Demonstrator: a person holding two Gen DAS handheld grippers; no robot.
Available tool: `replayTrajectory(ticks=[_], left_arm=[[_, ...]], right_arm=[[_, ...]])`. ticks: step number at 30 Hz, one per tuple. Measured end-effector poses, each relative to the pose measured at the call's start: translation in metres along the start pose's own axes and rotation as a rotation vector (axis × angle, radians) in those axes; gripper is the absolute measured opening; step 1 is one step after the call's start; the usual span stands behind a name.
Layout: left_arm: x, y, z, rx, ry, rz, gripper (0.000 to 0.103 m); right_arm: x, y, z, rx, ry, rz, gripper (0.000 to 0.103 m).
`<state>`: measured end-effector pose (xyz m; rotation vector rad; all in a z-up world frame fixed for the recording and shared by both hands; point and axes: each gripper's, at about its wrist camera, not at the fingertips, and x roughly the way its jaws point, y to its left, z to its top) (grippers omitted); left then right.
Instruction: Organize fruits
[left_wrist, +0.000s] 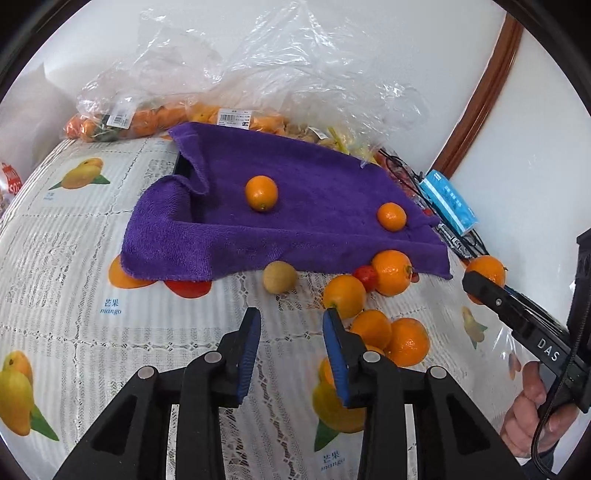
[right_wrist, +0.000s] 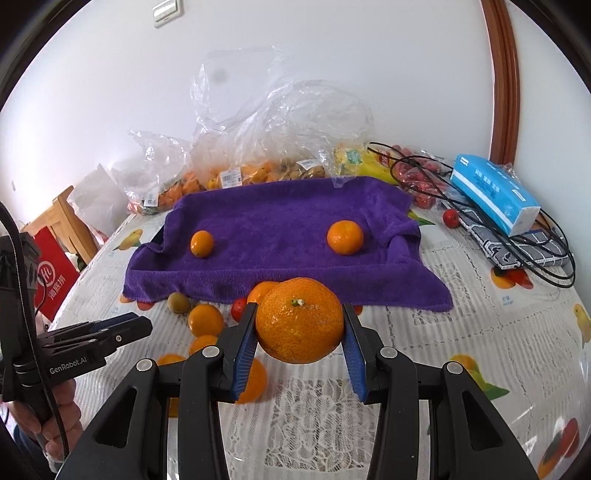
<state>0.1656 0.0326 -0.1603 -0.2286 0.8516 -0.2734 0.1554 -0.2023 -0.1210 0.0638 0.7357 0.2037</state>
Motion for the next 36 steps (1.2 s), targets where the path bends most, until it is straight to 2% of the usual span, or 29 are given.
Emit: replayTrajectory(ticks=[4, 9, 13, 15, 17, 18, 21, 26, 31, 36], left_arm=[[0.008, -0.002, 0.009, 0.003, -0.015, 0.065, 0.033], [0.034, -0.003, 0.024, -0.01, 0.022, 0.113, 0.033], [0.052, -0.005, 0.028, -0.013, 0.059, 0.12, 0.033], [0.056, -0.01, 0.028, 0.008, 0.049, 0.139, 0.032], [0.06, -0.018, 0.026, 0.048, 0.044, 0.173, 0.025], [0.06, -0.02, 0.025, 0.067, 0.034, 0.185, 0.025], [0.056, -0.023, 0.022, 0.088, 0.033, 0.18, 0.025], [0.032, -0.021, 0.026, 0.064, 0.001, 0.151, 0.025], [0.008, -0.019, 0.041, 0.052, -0.048, 0.147, 0.025], [-0.007, -0.013, 0.064, 0.026, -0.122, 0.181, 0.025]], right_arm=[[-0.004, -0.002, -0.004, -0.005, -0.004, -0.01, 0.043], [-0.006, -0.007, -0.008, -0.002, -0.003, -0.006, 0.043], [-0.003, -0.012, -0.01, -0.009, -0.001, -0.008, 0.043], [-0.001, -0.013, -0.011, -0.011, 0.003, -0.009, 0.043], [0.002, -0.015, -0.013, -0.011, 0.006, -0.006, 0.043], [0.004, -0.016, -0.013, -0.009, 0.008, -0.005, 0.043], [0.008, -0.017, -0.012, -0.003, 0.014, -0.004, 0.043], [0.006, -0.017, -0.005, -0.004, 0.004, -0.01, 0.043], [-0.001, -0.013, 0.017, -0.02, -0.035, -0.017, 0.043], [0.0, -0.009, 0.046, -0.025, -0.073, -0.016, 0.043]])
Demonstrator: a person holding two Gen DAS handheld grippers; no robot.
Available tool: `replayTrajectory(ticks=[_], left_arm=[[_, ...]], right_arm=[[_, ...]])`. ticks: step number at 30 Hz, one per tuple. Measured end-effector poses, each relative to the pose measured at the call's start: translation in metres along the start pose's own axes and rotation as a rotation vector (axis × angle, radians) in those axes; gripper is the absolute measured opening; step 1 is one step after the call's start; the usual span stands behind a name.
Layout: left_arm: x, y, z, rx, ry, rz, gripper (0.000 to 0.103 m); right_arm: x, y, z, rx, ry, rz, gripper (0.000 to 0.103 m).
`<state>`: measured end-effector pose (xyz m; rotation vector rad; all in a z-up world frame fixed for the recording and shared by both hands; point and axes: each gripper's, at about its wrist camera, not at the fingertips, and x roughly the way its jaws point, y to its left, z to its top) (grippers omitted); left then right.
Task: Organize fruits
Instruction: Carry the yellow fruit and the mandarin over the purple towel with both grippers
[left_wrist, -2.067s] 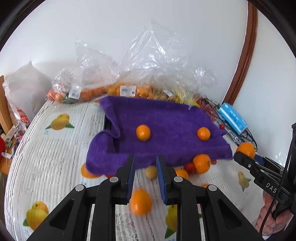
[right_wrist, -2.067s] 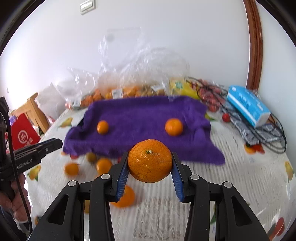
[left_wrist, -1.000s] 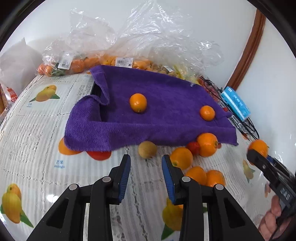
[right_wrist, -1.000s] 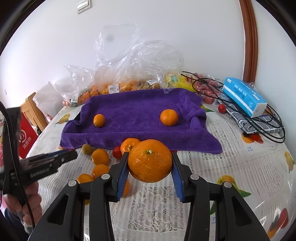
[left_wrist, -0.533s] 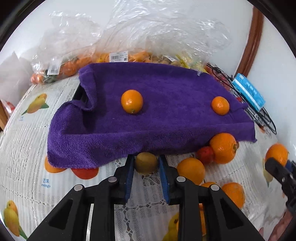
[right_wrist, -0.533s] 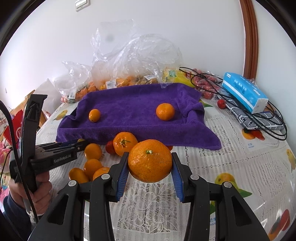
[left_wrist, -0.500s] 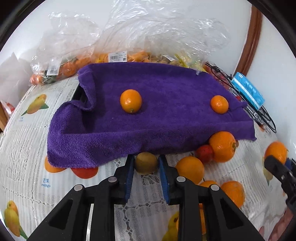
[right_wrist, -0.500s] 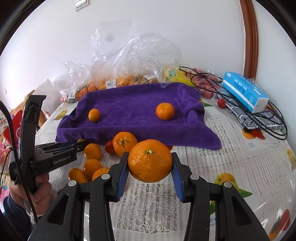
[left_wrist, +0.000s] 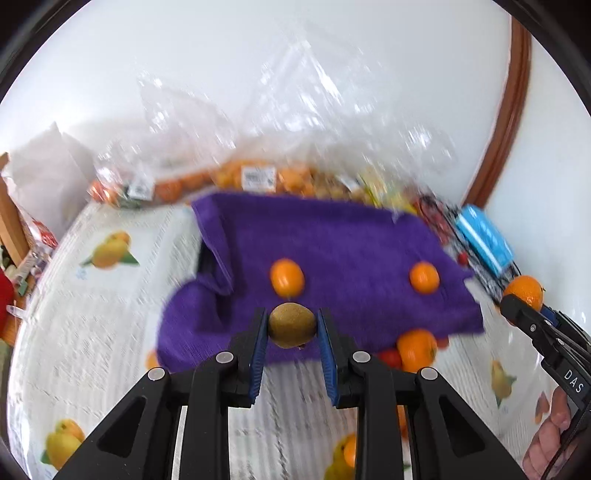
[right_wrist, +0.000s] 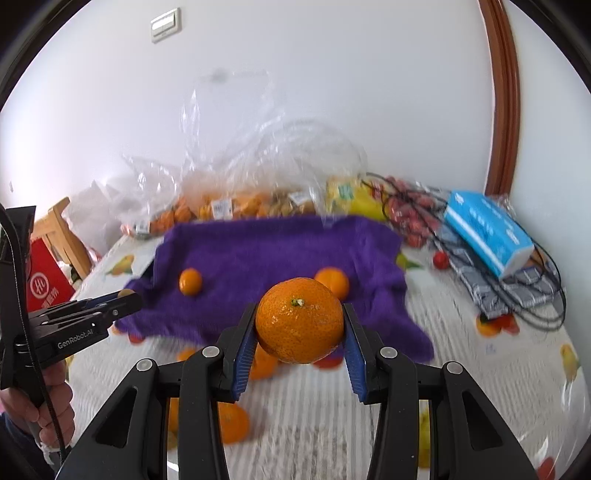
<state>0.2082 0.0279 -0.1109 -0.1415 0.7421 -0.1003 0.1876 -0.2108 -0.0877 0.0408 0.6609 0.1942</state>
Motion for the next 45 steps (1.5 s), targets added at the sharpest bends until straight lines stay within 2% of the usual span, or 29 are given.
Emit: replayTrajectory(ticks=[7, 14, 22, 26, 32, 45], left_arm=[[0.015, 0.012, 0.025, -0.027, -0.052, 0.046, 0.025], [0.047, 0.02, 0.035, -0.038, -0.033, 0.048, 0.025], [0.068, 0.026, 0.024, -0.034, -0.006, 0.04, 0.025], [0.069, 0.03, 0.024, -0.068, 0.001, 0.007, 0.025], [0.076, 0.027, 0.021, -0.062, 0.016, 0.023, 0.025], [0.083, 0.022, 0.019, -0.047, 0.05, 0.011, 0.025]], right_arm=[[0.024, 0.005, 0.025, 0.003, -0.017, 0.005, 0.043], [0.057, 0.009, 0.041, -0.01, -0.015, 0.008, 0.043], [0.094, 0.007, 0.024, 0.001, 0.041, 0.035, 0.043], [0.097, 0.007, 0.022, -0.011, 0.042, 0.023, 0.043], [0.105, 0.002, 0.018, 0.014, 0.073, 0.034, 0.043], [0.114, 0.008, 0.008, -0.017, 0.137, 0.016, 0.043]])
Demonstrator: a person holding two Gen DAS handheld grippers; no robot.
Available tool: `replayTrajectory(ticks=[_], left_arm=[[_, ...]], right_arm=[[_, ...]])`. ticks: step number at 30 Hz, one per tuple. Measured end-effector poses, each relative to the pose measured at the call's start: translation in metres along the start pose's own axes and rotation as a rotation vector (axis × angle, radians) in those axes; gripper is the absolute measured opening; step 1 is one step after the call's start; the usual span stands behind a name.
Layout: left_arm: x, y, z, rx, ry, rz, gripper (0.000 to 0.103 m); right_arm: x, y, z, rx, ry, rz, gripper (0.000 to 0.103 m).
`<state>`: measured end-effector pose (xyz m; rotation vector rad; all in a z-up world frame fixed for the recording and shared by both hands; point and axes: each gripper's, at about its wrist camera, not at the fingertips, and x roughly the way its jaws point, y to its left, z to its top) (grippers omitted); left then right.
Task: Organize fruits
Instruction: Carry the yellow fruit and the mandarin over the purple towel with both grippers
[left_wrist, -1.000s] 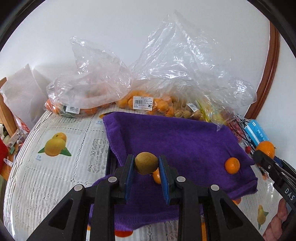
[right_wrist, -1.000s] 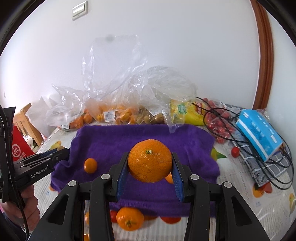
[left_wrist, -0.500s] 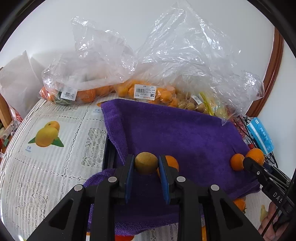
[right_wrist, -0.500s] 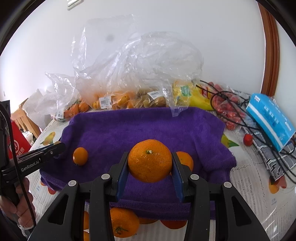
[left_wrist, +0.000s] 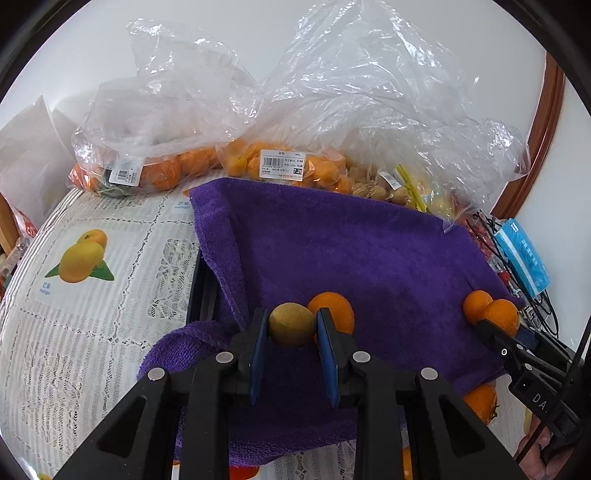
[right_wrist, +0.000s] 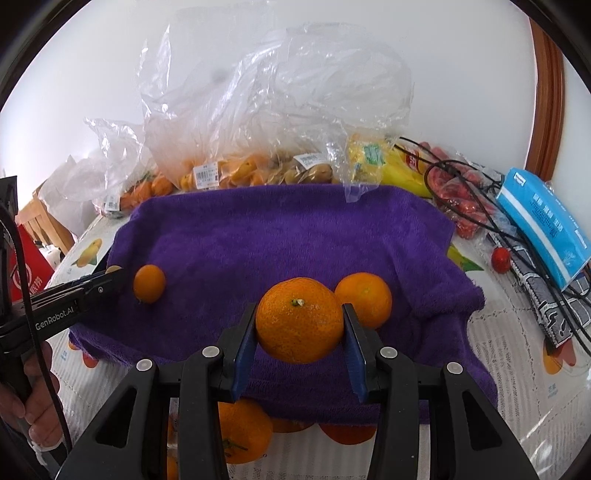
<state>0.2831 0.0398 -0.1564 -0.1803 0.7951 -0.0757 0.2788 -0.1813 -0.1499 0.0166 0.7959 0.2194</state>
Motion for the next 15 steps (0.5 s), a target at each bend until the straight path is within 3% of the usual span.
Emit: replayTrajectory(ticks=[15], left_arm=[[0.0019, -0.0057, -0.0028, 0.015, 0.025, -0.049, 0.025]], right_arm=[[0.0098, 0.0035, -0.0049, -0.013, 0.046, -0.019, 0.043]])
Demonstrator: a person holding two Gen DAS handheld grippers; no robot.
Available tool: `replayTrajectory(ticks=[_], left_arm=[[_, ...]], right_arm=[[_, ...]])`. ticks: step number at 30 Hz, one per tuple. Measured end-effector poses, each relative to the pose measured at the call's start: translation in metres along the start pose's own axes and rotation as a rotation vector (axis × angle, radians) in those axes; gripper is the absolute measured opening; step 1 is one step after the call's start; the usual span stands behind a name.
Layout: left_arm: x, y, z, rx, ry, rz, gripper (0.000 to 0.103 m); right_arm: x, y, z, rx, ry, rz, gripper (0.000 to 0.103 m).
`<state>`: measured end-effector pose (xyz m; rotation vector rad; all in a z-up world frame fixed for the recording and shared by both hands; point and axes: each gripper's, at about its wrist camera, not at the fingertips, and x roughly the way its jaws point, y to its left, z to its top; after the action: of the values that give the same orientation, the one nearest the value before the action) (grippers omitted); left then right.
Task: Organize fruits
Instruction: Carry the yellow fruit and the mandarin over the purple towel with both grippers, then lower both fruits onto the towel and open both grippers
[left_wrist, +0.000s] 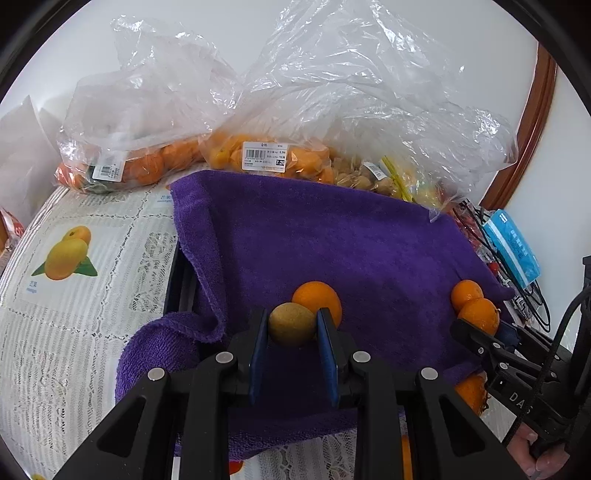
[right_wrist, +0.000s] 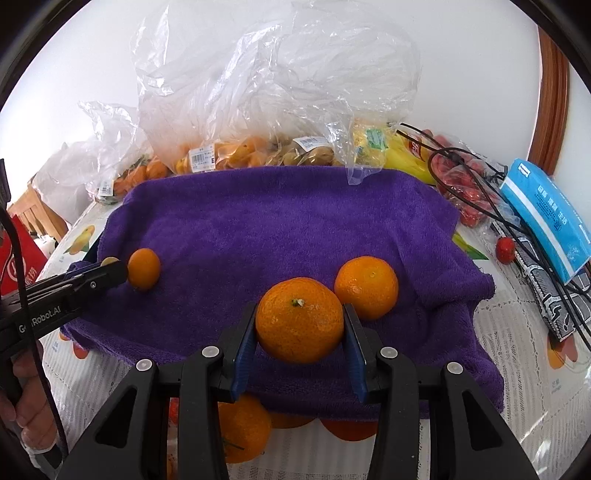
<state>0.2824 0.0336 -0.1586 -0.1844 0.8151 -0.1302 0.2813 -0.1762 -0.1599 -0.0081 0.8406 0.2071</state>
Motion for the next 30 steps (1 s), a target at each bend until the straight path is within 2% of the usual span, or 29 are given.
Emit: replayTrajectory(ticks=[18, 22, 30], left_arm=[[0.0089, -0.0032, -0.0015, 0.022, 0.032, 0.006, 0.025], [0.0096, -0.0038, -0.002, 0.027, 0.034, 0.008, 0.025], [0.008, -0.0045, -0.0026, 0.029, 0.03, -0.005, 0.026]], right_arm=[[0.0032, -0.0006, -0.001, -0.005, 0.017, -0.009, 0.044], [0.0016, 0.0, -0.0013, -0.014, 0.005, -0.005, 0.051], [-0.0059, -0.0003, -0.0003, -0.01, -0.028, 0.003, 0.052]])
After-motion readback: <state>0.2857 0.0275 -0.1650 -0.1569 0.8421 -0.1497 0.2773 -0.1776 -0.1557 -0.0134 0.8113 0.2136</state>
